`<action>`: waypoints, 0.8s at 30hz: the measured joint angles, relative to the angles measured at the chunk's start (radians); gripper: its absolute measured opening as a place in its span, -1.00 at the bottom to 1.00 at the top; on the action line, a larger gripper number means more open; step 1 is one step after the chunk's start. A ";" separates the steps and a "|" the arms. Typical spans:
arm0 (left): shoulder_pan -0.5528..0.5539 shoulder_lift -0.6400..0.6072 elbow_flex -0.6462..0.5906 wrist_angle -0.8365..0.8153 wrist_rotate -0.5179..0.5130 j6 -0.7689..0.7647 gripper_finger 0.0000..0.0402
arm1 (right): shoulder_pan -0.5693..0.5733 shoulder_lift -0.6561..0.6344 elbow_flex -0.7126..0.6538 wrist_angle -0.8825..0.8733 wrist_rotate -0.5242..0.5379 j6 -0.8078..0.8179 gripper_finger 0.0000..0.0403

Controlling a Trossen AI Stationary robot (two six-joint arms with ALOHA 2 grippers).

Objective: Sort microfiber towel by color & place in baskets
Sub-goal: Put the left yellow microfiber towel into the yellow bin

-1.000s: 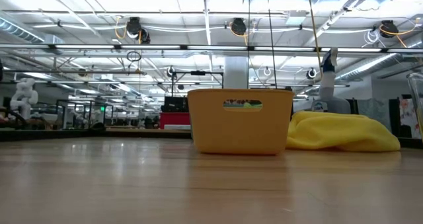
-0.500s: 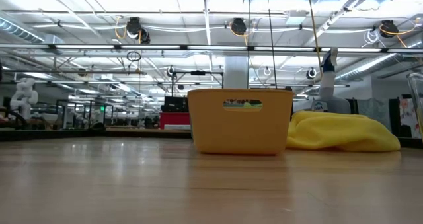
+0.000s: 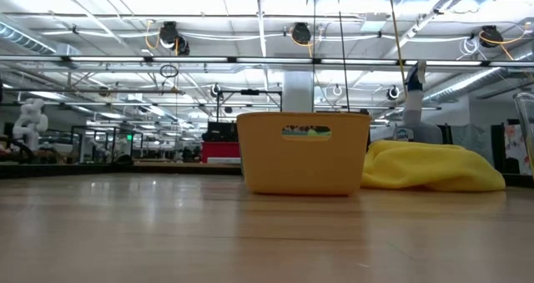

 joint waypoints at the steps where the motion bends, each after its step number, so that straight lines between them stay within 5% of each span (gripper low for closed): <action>1: 0.000 -0.003 0.000 -0.018 -0.024 -0.003 -0.88 | -0.005 0.000 0.000 -0.009 0.003 0.000 -0.34; 6: 0.000 -0.029 0.000 -0.111 -0.112 -0.050 -0.63 | -0.035 -0.003 0.000 -0.062 0.003 0.007 -0.93; 14: 0.000 -0.103 -0.001 -0.268 -0.126 -0.082 -0.17 | -0.087 -0.040 0.000 -0.163 -0.023 -0.017 -0.97; 24: 0.000 -0.227 -0.001 -0.639 -0.326 -0.083 -0.09 | -0.118 -0.125 0.001 -0.454 -0.026 0.039 -0.99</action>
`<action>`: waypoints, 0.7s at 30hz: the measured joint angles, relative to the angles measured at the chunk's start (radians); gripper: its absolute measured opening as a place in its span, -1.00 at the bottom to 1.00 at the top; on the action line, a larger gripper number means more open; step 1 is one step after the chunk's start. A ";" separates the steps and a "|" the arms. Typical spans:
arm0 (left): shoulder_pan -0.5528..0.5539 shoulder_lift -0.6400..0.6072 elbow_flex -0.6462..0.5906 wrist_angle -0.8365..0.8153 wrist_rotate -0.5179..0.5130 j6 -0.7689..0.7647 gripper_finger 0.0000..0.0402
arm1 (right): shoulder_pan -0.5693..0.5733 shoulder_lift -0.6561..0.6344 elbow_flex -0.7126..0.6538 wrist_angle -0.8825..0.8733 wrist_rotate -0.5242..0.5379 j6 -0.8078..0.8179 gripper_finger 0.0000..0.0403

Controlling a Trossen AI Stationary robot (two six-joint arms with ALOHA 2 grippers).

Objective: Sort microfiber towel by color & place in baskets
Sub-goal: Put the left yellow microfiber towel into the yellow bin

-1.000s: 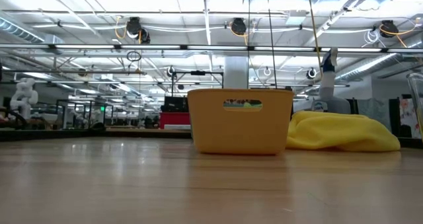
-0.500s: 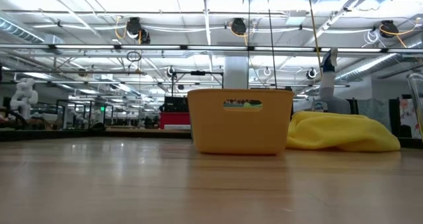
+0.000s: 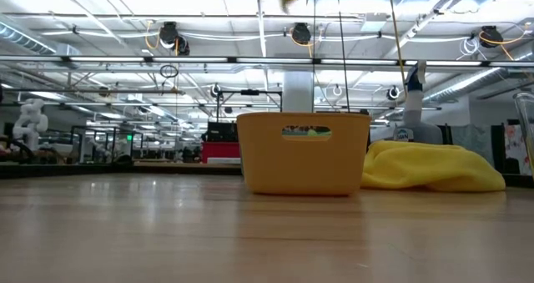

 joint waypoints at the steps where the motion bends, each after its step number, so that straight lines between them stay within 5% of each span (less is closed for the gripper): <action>1: 0.000 -0.008 0.000 -0.054 -0.030 0.000 -0.09 | 0.000 0.004 -0.001 -0.041 0.000 0.028 -0.99; 8: 0.001 -0.008 -0.016 -0.323 -0.192 -0.098 -0.09 | 0.038 0.047 -0.189 -0.015 0.044 0.224 -0.99; 21: -0.002 -0.008 -0.140 -0.336 -0.100 -0.220 -0.09 | 0.053 0.054 -0.743 0.495 0.129 0.654 -0.98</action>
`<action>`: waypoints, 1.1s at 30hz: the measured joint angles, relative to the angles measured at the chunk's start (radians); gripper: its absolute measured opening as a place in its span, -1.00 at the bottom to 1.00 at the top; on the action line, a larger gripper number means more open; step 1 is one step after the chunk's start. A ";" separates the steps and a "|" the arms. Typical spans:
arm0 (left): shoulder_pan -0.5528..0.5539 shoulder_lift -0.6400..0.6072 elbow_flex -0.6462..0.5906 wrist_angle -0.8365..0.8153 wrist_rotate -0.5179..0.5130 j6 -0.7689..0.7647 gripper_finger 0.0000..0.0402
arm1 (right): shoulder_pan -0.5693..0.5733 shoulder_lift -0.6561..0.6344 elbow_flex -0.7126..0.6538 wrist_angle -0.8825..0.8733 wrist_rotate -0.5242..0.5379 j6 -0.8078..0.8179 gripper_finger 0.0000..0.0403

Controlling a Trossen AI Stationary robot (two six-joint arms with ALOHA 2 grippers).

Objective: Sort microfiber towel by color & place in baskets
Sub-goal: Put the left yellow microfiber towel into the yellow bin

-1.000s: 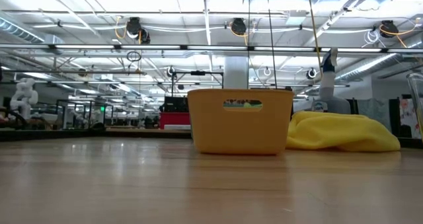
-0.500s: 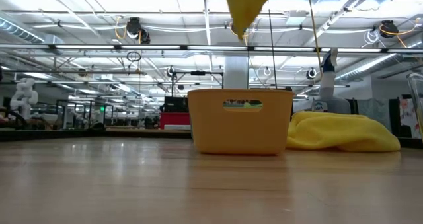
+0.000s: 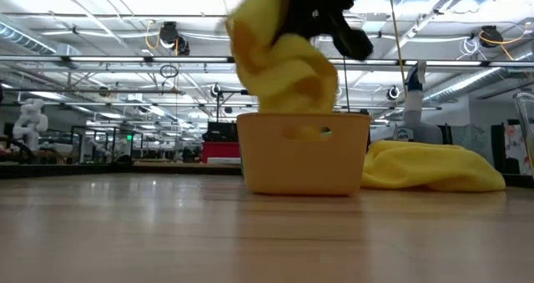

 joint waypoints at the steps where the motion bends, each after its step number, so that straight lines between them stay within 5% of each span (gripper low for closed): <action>1: -0.001 0.000 -0.003 0.003 0.006 -0.011 -0.09 | 0.000 0.000 -0.026 0.004 0.000 0.034 -0.98; 16: -0.049 0.000 -0.052 0.006 0.116 -0.040 -0.09 | -0.002 0.000 -0.190 0.012 0.003 0.177 -0.94; 21: -0.076 0.000 -0.054 0.006 0.114 -0.043 -0.09 | -0.008 0.000 -0.190 -0.022 -0.018 0.177 -0.66; 33: -0.106 0.003 -0.054 0.006 0.043 -0.068 -0.09 | -0.021 -0.029 -0.190 -0.088 -0.291 0.172 0.02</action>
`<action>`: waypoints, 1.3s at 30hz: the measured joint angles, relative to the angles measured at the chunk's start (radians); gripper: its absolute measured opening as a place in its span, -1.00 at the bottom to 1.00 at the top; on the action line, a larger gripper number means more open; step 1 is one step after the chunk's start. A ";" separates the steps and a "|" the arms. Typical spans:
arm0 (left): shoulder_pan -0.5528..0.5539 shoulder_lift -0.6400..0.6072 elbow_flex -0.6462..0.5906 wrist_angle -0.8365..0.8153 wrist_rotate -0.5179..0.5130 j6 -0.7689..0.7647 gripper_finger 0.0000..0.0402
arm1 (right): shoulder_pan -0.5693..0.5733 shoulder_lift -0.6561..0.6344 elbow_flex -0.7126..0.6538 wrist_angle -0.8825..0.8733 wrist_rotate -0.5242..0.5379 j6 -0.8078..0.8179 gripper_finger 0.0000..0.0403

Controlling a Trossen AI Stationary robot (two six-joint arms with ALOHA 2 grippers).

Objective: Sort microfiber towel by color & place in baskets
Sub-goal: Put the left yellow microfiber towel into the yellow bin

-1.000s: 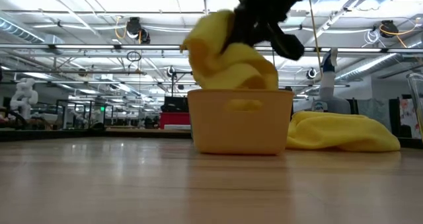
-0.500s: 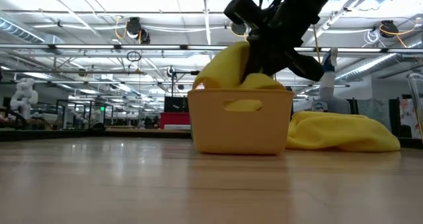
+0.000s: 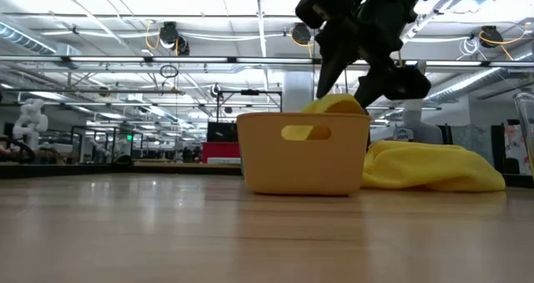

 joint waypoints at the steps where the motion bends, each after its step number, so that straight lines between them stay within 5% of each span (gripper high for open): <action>1: 0.000 0.000 0.000 0.000 -0.007 0.000 -0.09 | 0.000 -0.009 0.000 -0.012 0.000 -0.005 0.04; 15: 0.005 0.001 0.000 0.003 -0.227 -0.021 -0.09 | -0.141 -0.182 0.001 -0.157 0.036 -0.200 -0.02; 25: 0.060 0.003 -0.052 0.007 -0.265 -0.018 -0.09 | -0.217 -0.027 0.001 -0.073 -0.108 -0.472 -0.93; 39: 0.121 0.003 -0.174 0.021 -0.188 -0.026 -0.09 | -0.228 0.149 0.001 -0.035 -0.158 -0.568 -0.98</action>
